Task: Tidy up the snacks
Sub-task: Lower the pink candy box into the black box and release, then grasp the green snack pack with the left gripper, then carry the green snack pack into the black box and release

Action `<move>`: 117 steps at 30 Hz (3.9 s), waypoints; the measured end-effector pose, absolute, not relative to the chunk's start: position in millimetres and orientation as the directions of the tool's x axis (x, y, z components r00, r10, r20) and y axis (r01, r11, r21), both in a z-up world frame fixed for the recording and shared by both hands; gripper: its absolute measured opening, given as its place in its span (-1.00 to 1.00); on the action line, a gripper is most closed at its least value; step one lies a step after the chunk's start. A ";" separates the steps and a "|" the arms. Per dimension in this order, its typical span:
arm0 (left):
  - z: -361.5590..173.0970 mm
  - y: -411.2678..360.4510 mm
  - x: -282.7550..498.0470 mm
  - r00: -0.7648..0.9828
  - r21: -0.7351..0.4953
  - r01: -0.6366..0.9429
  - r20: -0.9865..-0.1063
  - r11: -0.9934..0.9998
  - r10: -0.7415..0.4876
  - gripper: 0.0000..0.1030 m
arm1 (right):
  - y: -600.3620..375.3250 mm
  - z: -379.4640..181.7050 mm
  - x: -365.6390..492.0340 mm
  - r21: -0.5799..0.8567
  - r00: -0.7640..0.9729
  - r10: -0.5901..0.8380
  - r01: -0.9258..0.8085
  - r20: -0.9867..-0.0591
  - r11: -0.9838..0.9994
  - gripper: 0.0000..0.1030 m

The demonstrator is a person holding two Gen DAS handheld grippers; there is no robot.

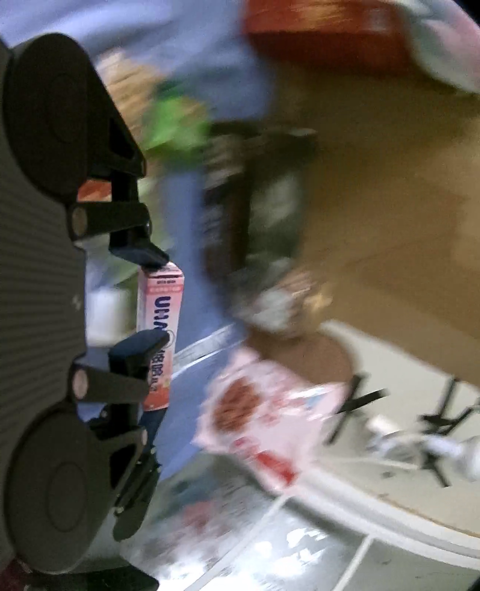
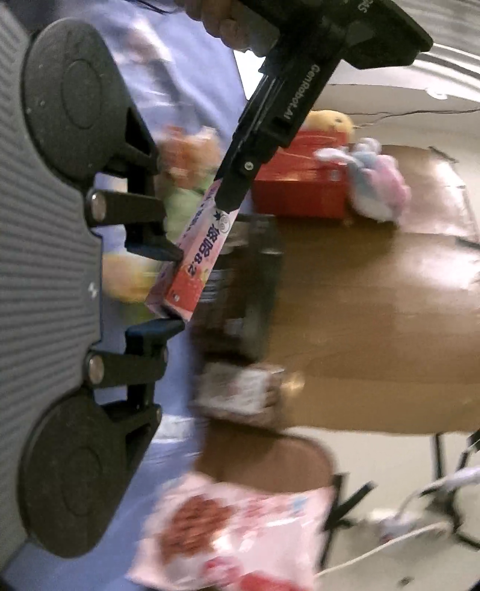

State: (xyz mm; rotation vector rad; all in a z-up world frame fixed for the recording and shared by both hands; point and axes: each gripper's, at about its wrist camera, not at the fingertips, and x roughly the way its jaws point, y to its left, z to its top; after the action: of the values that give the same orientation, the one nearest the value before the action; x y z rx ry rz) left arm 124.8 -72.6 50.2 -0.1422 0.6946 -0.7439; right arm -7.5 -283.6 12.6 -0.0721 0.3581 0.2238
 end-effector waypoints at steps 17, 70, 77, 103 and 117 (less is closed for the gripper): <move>26.3 -62.3 251.3 0.658 -0.324 0.435 -0.523 0.840 -0.542 -0.19 | -283.6 12.3 164.6 0.119 0.876 0.222 -0.189 -0.429 0.975 -0.24; -37.9 19.7 216.0 0.519 -0.600 0.390 -0.483 0.698 -0.705 -0.32 | -234.3 -24.7 142.6 0.610 0.679 0.513 -0.120 -0.525 0.783 -0.51; -0.6 6.3 172.2 0.511 -0.571 0.507 -0.404 0.645 -0.759 -0.32 | -243.4 10.0 84.9 0.573 0.787 0.446 -0.147 -0.426 0.807 -0.51; -16.5 34.7 35.5 0.432 -0.579 0.433 -0.539 0.691 -0.723 -0.22 | -238.7 -20.4 -51.3 0.349 0.683 0.463 -0.310 -0.565 0.884 0.20; -28.4 -7.1 46.9 0.377 -0.520 0.471 -0.611 0.713 -0.695 -0.34 | -221.9 -38.2 -36.4 0.222 0.691 0.453 -0.402 -0.563 0.888 -0.50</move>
State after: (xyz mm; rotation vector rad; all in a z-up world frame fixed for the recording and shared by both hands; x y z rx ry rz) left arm 46.9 -7.1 -28.4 -0.2778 0.9151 -0.7579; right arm -36.4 -221.9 -38.2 0.0836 0.6508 0.4784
